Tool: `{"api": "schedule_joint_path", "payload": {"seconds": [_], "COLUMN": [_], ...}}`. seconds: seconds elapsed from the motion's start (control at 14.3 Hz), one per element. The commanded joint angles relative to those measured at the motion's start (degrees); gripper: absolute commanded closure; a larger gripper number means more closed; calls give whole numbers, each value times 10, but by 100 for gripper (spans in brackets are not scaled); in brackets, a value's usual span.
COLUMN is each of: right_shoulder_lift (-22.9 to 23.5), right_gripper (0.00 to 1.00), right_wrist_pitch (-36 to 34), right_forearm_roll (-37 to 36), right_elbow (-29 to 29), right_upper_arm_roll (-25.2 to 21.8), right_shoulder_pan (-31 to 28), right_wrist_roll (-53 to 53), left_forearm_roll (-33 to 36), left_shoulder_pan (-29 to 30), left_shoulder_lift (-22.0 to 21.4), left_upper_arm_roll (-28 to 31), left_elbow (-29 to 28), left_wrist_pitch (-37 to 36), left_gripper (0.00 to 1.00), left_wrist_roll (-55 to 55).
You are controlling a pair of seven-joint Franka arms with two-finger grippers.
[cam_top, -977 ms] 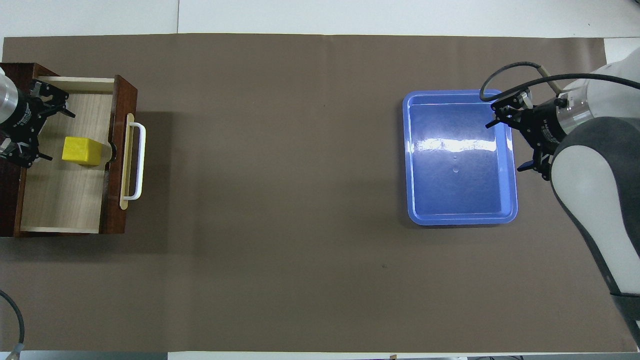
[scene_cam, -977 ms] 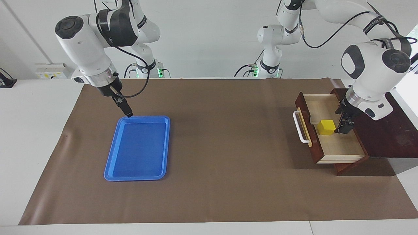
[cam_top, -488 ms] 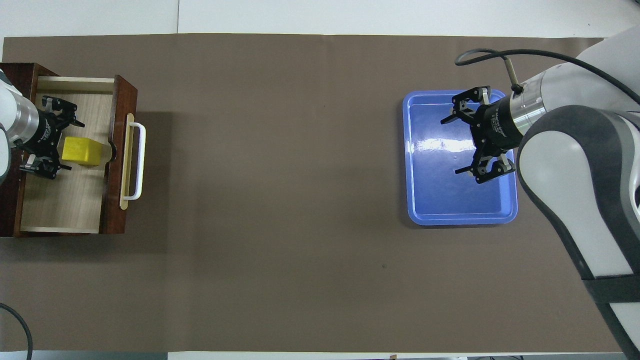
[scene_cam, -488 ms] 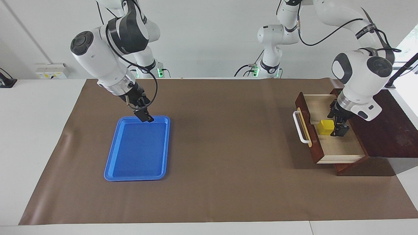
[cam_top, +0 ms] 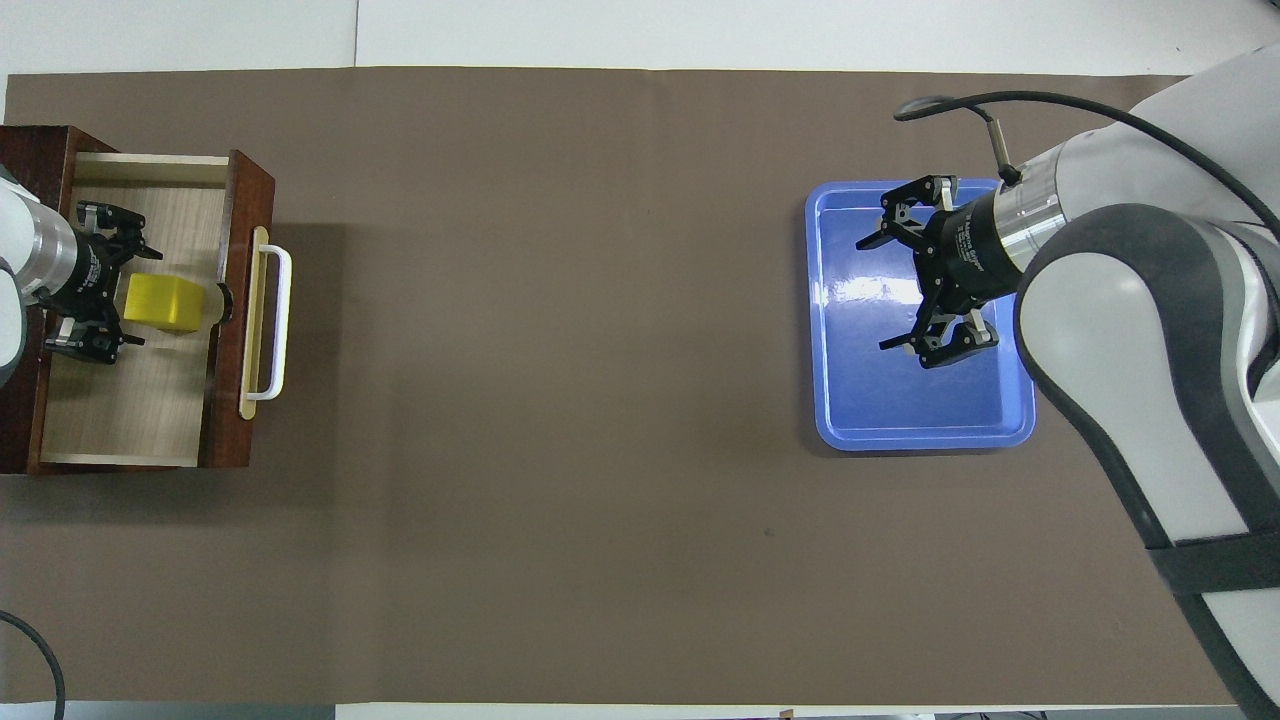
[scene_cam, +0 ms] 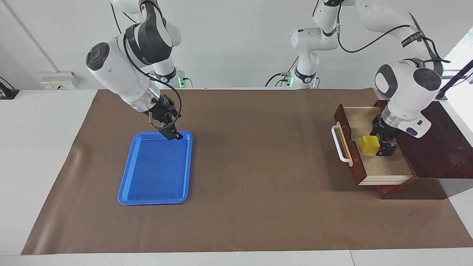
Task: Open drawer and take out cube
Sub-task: 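Grasp the yellow cube with the left gripper while the right gripper advances, then lift the cube with the left gripper while the right gripper approaches it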
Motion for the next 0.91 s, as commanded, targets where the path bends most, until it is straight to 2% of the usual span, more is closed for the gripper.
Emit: {"api": "schedule_joint_path", "payload": {"seconds": [0.0,0.21,0.42,0.63,0.84], "right_shoulder_lift": [9,8,9,9,32], "right_gripper": [0,0,0,0,0], "right_wrist_pitch": [16,23,22,24,18], "right_forearm_roll": [12,12,38,42,84], "right_elbow": [-3,-12,-11,-7,33], "right_upper_arm_roll": [0,0,0,0,0], "right_shoulder_pan": [4,8,6,7,10], "right_wrist_roll": [-15,-15,-15,-22,-37], "left_forearm_roll": [-10,-39,-40,-59,-76], "left_shoulder_pan": [-2,-2,-2,-2,-13], "left_shoulder_lift": [-16,-12,-3,26,37], "left_upper_arm_roll": [-2,0,-1,-15,-43], "left_elbow": [-20,-11,20,129,205], "left_wrist_pitch": [14,10,-18,-123,-207], "left_gripper": [55,100,100,100,100], "left_wrist_roll": [-29,-29,-27,-31,-64]}}
